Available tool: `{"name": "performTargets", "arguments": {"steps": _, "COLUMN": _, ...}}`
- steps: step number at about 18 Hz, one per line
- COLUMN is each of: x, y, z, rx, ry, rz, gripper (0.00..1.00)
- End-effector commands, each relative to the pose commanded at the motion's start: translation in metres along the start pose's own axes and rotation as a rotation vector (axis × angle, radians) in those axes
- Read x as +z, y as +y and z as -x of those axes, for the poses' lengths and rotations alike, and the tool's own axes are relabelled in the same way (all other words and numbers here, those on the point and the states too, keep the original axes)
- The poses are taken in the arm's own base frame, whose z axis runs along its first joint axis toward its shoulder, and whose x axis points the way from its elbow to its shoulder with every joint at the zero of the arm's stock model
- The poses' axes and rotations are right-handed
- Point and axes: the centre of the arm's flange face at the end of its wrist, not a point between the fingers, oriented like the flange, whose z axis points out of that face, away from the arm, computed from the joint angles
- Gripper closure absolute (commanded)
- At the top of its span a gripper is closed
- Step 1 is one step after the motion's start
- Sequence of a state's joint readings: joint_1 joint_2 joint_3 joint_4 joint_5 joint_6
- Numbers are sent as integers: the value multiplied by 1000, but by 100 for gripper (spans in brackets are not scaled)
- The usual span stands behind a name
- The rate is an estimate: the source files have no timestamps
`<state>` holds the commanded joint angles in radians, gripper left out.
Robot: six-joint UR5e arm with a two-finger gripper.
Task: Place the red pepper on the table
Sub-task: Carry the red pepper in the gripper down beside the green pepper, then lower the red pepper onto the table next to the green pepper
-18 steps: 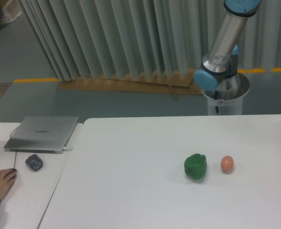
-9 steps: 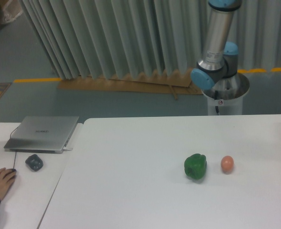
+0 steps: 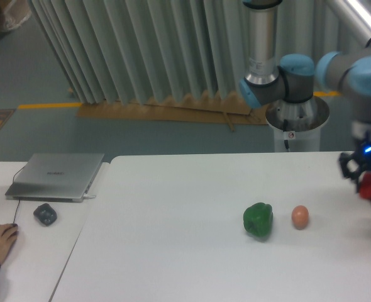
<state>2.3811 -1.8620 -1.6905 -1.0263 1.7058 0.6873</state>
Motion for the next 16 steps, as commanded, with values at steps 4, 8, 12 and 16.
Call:
{"name": "performTargets", "arguments": {"steps": 4, "x": 22, "y": -27, "z": -48, "rx": 86, "ry": 21, "rz": 24, "gripper": 74}}
{"name": "performTargets", "arguments": {"steps": 8, "x": 63, "y": -43, "z": -73, "rx": 109, "ry": -50, "rz": 119, "gripper": 70}}
{"name": "performTargets", "arguments": {"steps": 12, "x": 69, "y": -46, "z": -71, "rx": 96, "ry": -64, "rz": 122, "gripper": 55}}
{"name": "performTargets", "arguments": {"steps": 16, "x": 56, "y": -49, "z": -65, "rx": 74, "ry": -78, "rz": 101, "gripper": 3}}
